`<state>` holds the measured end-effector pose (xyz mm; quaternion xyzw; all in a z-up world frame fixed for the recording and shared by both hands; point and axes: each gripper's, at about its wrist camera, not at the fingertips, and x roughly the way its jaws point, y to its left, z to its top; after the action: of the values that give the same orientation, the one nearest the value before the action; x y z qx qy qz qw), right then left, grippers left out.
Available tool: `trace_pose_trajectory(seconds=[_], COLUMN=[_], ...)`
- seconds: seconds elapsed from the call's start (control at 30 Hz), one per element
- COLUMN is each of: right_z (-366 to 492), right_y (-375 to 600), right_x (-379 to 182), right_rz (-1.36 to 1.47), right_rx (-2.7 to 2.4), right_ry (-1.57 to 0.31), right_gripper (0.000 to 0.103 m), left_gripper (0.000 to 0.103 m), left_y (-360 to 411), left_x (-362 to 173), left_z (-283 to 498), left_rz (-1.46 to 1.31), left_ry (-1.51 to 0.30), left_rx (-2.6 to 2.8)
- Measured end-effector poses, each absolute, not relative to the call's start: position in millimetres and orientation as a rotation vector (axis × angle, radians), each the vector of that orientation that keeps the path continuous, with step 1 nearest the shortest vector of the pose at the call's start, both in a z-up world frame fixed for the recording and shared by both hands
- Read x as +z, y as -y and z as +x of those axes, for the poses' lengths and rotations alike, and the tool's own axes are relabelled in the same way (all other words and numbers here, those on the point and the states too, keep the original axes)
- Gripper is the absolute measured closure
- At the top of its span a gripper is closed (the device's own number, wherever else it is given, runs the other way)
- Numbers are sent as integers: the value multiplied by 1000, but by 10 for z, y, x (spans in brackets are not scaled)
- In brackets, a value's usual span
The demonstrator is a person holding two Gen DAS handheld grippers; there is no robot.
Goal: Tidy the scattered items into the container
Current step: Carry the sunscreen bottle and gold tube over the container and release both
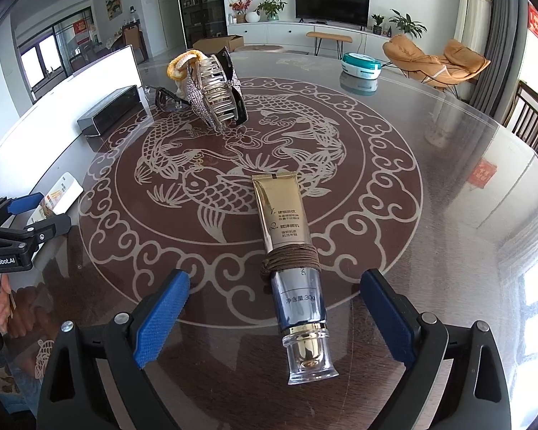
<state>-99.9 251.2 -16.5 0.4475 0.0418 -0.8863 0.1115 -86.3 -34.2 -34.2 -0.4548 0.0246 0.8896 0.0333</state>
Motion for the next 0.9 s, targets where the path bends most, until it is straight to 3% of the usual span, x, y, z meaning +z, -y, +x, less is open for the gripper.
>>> trace_pose_trajectory(seconds=[0.3,0.57,0.7,0.77,0.8,0.9], right_z=[-968,-1390,-1566,-1603,-1617,-1603], right_y=[-2521,-2631,-2491,-2415,-2392,-2353], right_x=[-192,-87,-98,-67,-49,16], right_rz=[1411,1703,1781,1787,1797,1795], right_rx=[-2541,-2345,-2291,-2272,-2266,-2260], right_ry=[-195,-208,-244,-281,-291,-288], right_gripper=[0,9,31,57,73,74], left_gripper=[0,0,3,31,51,51], left_y=[350,305,292,288,294,357], left_x=[-345,-306,-296,-248,-215,-162], left_z=[-855,-1063,-1041,-988,-977,-968], left_rz=[-1398,-1602,-1593,-1537,-1521,-1529], left_ry=[-67,-188,-206,-226,-223,-133], left_rx=[2730,2475,2429,2452,2456,2430])
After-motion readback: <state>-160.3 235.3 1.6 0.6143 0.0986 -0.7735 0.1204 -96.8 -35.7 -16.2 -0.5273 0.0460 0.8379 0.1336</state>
